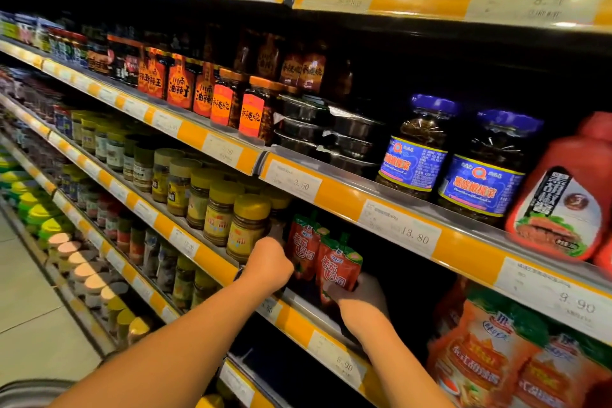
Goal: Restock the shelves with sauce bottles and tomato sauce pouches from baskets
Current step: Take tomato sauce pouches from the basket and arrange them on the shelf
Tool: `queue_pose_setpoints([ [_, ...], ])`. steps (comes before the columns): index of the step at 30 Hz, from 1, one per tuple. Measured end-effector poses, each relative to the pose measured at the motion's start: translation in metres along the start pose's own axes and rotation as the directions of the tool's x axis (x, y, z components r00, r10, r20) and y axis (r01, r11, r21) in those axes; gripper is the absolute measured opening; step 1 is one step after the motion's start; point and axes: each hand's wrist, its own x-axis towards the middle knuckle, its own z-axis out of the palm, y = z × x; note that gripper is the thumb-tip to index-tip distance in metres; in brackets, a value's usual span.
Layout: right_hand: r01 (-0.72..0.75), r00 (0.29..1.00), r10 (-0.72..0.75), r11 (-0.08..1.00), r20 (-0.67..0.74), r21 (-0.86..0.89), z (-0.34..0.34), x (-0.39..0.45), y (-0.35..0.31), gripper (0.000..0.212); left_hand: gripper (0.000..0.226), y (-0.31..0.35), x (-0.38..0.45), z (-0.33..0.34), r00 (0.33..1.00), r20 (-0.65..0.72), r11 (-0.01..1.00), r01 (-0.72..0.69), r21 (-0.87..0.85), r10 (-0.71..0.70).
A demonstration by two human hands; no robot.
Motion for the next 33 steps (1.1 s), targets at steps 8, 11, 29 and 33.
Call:
queue_pose_setpoints([
  [8,0.067,0.997,-0.064,0.996,0.042,-0.051,-0.002,0.020,0.009,0.020,0.072,-0.005,0.013,0.014,0.979,-0.023,0.966,-0.196,0.166,0.203],
  [11,0.093,0.995,-0.091,0.994,0.041,-0.050,-0.003,0.024,0.010,0.020,0.063,-0.002,0.019,0.016,0.985,0.009,0.945,-0.168,0.279,0.172],
  [29,0.186,0.981,-0.181,0.980,0.067,-0.076,0.003,0.035,0.015,0.029,0.048,0.000,0.023,0.027,0.995,0.019,0.865,-0.092,0.493,0.096],
  [33,0.197,0.979,-0.194,0.979,0.063,-0.050,0.002,0.034,0.015,0.028,0.052,0.002,0.019,0.023,0.993,0.019,0.888,-0.109,0.447,0.113],
])
